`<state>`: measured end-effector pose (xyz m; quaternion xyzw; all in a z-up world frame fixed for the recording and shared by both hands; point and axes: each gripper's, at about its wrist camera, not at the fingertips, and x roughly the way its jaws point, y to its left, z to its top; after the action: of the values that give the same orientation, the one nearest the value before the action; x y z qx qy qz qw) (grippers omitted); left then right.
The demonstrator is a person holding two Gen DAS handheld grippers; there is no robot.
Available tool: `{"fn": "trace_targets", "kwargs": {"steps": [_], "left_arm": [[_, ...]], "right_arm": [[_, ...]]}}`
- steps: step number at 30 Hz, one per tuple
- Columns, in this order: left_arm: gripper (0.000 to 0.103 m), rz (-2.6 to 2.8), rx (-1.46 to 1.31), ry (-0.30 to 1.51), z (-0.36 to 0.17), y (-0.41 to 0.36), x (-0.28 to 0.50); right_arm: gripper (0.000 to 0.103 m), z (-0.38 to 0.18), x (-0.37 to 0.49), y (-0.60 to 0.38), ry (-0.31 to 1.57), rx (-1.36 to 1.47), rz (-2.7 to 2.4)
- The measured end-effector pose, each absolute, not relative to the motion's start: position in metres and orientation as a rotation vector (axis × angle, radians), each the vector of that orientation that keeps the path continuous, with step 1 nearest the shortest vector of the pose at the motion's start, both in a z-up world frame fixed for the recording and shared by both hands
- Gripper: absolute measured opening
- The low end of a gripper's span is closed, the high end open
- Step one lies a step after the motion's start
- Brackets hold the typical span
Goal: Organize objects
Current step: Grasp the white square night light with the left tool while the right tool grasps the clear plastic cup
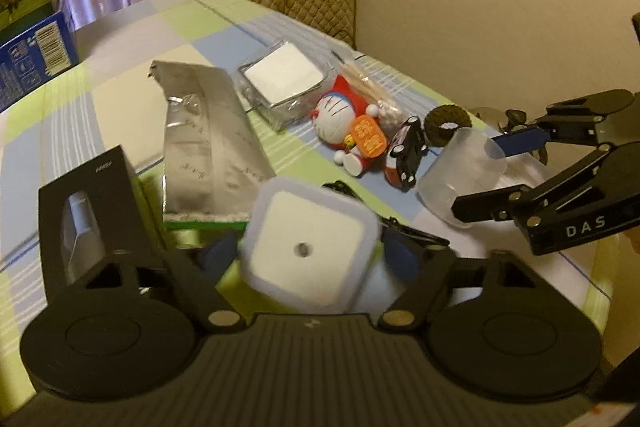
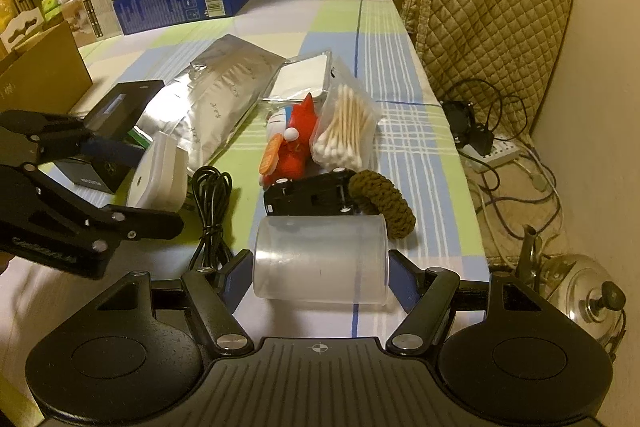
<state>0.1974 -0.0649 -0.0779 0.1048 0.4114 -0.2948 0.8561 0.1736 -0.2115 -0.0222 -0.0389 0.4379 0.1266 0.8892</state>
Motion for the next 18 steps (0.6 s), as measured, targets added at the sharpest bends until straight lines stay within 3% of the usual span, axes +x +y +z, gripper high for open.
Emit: {"fn": "trace_targets", "kwargs": {"steps": [3, 11, 18], "left_arm": [[0.062, -0.61, 0.215, 0.88, -0.076, -0.064, 0.189], [0.067, -0.571, 0.208, 0.853, -0.078, -0.069, 0.188], [0.061, -0.541, 0.171, 0.874, -0.072, -0.067, 0.186]], "right_arm": [[0.068, -0.022, 0.172, -0.212, 0.909, -0.077, 0.264], [0.068, -0.024, 0.167, -0.215, 0.91, -0.064, 0.247], [0.068, -0.02, 0.163, -0.22, 0.918, -0.023, 0.26]]}}
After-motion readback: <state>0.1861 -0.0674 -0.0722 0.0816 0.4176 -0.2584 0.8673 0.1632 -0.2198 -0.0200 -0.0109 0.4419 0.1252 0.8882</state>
